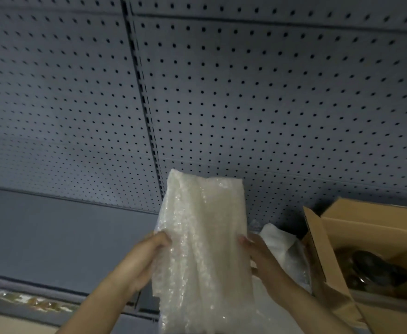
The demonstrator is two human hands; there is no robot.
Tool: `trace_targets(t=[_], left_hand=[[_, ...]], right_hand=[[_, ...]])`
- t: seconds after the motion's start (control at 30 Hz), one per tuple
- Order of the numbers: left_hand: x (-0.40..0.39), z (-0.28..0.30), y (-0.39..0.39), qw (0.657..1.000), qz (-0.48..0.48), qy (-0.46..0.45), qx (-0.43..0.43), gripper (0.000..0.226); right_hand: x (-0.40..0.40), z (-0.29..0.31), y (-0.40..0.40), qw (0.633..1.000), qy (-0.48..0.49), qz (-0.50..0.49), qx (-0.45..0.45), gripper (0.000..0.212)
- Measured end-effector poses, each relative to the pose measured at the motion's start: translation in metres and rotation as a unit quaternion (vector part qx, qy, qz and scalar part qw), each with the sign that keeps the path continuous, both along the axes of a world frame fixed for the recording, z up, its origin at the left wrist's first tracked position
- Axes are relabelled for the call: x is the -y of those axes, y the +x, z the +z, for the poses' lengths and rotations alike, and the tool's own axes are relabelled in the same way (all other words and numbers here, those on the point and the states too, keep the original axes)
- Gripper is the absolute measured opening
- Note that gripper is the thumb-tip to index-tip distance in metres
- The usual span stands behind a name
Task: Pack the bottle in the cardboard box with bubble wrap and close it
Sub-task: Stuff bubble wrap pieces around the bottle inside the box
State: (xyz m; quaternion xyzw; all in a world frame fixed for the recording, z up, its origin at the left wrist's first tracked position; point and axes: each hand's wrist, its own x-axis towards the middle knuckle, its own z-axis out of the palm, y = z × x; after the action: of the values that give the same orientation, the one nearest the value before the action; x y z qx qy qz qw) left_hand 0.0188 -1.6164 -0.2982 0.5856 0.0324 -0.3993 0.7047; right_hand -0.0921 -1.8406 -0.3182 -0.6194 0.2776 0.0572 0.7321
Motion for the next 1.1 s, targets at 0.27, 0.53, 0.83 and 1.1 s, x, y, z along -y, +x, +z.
trace_targets(t=[0.27,0.53,0.83,1.1], left_hand=[[0.029,0.061,-0.007,0.989,-0.061,-0.068,0.115,0.053],[0.089,0.095,-0.028,0.969,-0.118,0.014,0.215,0.045],[0.143,0.103,-0.052,0.973,-0.164,-0.092,0.137,0.016],[0.238,0.108,-0.111,0.968,-0.185,-0.12,0.12,0.036]], right_hand=[[-0.006,0.079,-0.015,0.967,-0.205,-0.087,0.121,0.034],[0.017,0.11,-0.052,0.903,-0.379,-0.124,0.162,0.033],[0.105,0.144,-0.119,0.963,-0.164,-0.096,0.192,0.041],[0.175,0.14,-0.153,0.939,-0.253,-0.116,0.201,0.046]])
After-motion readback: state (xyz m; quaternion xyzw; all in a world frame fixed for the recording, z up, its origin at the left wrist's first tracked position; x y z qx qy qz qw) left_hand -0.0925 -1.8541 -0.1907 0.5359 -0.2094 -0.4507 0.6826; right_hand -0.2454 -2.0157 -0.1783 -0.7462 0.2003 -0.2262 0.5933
